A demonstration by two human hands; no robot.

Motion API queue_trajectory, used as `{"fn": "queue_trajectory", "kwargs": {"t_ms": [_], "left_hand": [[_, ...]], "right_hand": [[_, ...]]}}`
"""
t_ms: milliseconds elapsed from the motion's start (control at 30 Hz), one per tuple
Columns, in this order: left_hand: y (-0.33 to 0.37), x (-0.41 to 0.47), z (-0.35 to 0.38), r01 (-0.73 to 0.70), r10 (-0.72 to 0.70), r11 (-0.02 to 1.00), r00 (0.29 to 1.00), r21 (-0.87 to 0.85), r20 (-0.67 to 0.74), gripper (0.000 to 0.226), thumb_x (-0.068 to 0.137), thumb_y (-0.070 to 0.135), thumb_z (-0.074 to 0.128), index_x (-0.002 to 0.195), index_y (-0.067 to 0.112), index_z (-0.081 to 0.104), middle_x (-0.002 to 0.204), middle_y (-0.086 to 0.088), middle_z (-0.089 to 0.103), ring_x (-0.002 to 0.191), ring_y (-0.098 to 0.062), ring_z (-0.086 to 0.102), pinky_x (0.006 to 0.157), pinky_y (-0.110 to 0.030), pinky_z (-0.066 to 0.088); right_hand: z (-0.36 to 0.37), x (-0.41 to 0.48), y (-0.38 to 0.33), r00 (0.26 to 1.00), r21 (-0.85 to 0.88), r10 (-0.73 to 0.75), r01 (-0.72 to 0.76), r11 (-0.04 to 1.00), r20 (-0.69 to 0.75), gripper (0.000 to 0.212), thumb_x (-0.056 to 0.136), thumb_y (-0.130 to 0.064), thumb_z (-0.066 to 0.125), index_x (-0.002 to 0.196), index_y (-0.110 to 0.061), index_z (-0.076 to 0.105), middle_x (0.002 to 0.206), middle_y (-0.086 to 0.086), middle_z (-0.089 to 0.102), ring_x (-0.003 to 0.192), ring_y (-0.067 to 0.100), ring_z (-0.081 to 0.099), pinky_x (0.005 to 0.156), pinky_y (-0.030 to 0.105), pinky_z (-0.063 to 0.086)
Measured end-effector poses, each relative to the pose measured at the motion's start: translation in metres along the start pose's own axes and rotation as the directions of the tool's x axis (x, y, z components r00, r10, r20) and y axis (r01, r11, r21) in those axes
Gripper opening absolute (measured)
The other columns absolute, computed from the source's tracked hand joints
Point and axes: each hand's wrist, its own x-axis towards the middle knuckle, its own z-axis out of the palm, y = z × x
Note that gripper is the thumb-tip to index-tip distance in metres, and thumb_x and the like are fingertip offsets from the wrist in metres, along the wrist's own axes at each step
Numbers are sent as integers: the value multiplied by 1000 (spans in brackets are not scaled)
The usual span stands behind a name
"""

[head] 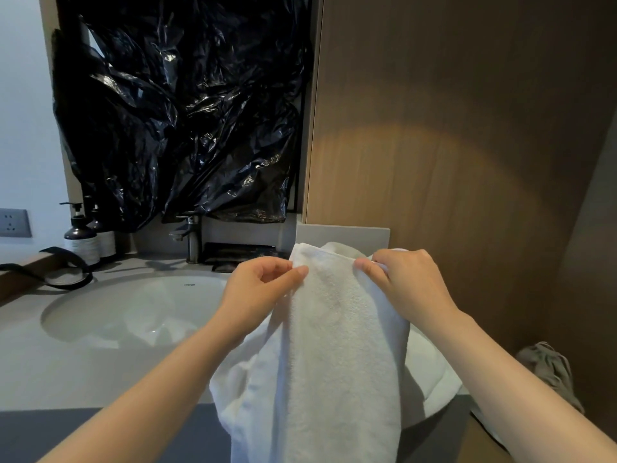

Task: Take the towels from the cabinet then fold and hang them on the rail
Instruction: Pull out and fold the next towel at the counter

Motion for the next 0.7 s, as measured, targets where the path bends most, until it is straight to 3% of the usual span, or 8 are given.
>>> {"fn": "queue_trajectory", "kwargs": {"t_ms": [67, 167, 233, 300, 367, 467, 567, 700], "left_hand": [[-4, -4, 2, -2, 3, 999, 1000, -37, 11, 12, 85, 32, 71, 83, 22, 78, 81, 5, 76, 74, -8, 71, 59, -13, 49], [-9, -5, 2, -16, 12, 997, 999, -78, -42, 15, 89, 21, 68, 80, 16, 78, 79, -2, 76, 76, -18, 72, 68, -27, 56], [-10, -5, 3, -36, 32, 996, 998, -87, -45, 17, 90, 19, 66, 80, 15, 78, 80, -4, 76, 79, -23, 72, 73, -34, 57], [-10, -5, 5, -53, 48, 992, 998, -114, -48, 18, 91, 17, 65, 79, 16, 79, 79, -3, 76, 75, -18, 71, 69, -30, 55], [-8, -6, 7, -80, 73, 989, 996, -128, -60, 18, 91, 16, 65, 78, 17, 79, 75, 2, 74, 69, -7, 67, 62, -19, 50], [-4, -7, 9, -112, 107, 989, 993, -100, -58, 18, 91, 16, 65, 79, 18, 78, 72, 2, 73, 67, -7, 63, 62, -20, 48], [-1, -10, 9, -126, 122, 988, 991, -86, -52, 19, 92, 17, 64, 79, 15, 78, 78, -15, 72, 70, -15, 61, 68, -32, 48], [2, -12, 7, -135, 133, 989, 990, -63, -44, 19, 93, 20, 63, 83, 9, 76, 84, -20, 71, 73, -21, 62, 71, -42, 52]], "right_hand": [[2, 0, -1, 1000, 6, 16, -16, 1000, 15, 50, 98, -55, 40, 67, -20, 58, 60, -5, 55, 63, 18, 56, 79, 29, 38], [-2, -1, -4, 999, 69, 35, -36, 997, 9, 44, 97, -52, 46, 69, -20, 59, 62, -5, 56, 65, 18, 57, 81, 32, 42], [-7, -2, -9, 999, 135, 43, -46, 990, 21, 34, 95, -51, 51, 87, -22, 65, 73, -5, 64, 76, 18, 62, 85, 35, 45], [-13, -1, -18, 998, 254, 34, -48, 966, 58, 30, 94, -50, 54, 106, -25, 63, 85, -8, 66, 86, 17, 64, 88, 38, 47], [-15, 2, -30, 996, 380, -1, -35, 924, 95, 29, 93, -48, 57, 112, -27, 62, 89, -10, 67, 91, 16, 63, 89, 40, 49], [-15, 11, -49, 987, 556, -52, -41, 830, 151, 27, 92, -43, 61, 111, -24, 66, 90, -6, 70, 90, 11, 65, 87, 35, 51], [-14, 24, -61, 986, 621, -97, -11, 784, 139, 14, 92, -34, 66, 91, -21, 72, 81, -6, 70, 73, 4, 59, 69, 20, 45], [-9, 32, -63, 988, 629, -82, -20, 777, 133, 19, 91, -28, 67, 74, -22, 67, 74, 0, 64, 63, 1, 47, 62, 23, 37]]}}
